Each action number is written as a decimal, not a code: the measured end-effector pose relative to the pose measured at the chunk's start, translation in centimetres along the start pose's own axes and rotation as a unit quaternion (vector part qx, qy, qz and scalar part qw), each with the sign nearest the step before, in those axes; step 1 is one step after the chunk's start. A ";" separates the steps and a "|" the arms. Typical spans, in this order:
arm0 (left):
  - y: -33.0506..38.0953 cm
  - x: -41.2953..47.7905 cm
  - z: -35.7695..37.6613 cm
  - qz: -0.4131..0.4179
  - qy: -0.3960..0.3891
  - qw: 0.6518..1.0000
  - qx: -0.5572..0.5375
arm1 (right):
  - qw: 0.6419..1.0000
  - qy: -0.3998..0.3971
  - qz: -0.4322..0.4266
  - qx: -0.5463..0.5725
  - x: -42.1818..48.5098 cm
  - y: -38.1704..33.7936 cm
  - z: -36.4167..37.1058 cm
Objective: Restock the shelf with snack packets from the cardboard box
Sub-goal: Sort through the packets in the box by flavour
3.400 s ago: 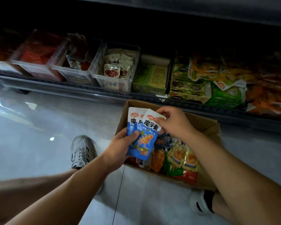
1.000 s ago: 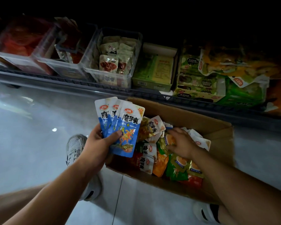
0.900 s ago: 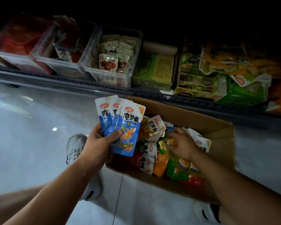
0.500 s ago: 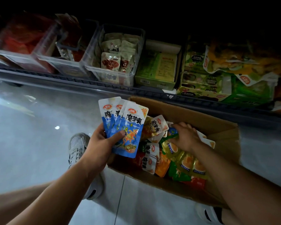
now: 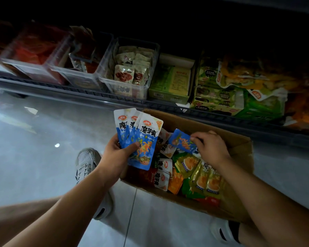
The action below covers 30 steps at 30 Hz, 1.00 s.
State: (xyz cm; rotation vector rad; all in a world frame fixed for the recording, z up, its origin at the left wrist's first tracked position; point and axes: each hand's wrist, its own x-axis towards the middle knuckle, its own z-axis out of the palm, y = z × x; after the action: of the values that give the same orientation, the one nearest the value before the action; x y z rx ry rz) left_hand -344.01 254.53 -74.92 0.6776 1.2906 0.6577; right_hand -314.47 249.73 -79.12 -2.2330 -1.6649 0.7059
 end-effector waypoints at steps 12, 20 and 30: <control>-0.7 -1.7 1.4 -0.012 -0.010 0.999 -0.031 | 0.892 0.023 0.159 0.423 -3.1 -6.3 -6.0; -0.5 -3.7 2.9 -0.007 -0.075 0.997 -0.028 | 0.783 0.016 0.211 0.586 -5.2 -8.3 -8.3; 0.8 -5.9 7.5 0.035 -0.106 0.993 -0.033 | 0.774 0.150 0.269 0.553 -7.1 -9.5 -9.6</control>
State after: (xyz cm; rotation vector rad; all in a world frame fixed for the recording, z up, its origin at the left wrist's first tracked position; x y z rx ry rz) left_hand -337.62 249.88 -69.53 0.7209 1.0482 0.6635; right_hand -318.73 246.59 -64.81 -1.6883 -0.1944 1.0096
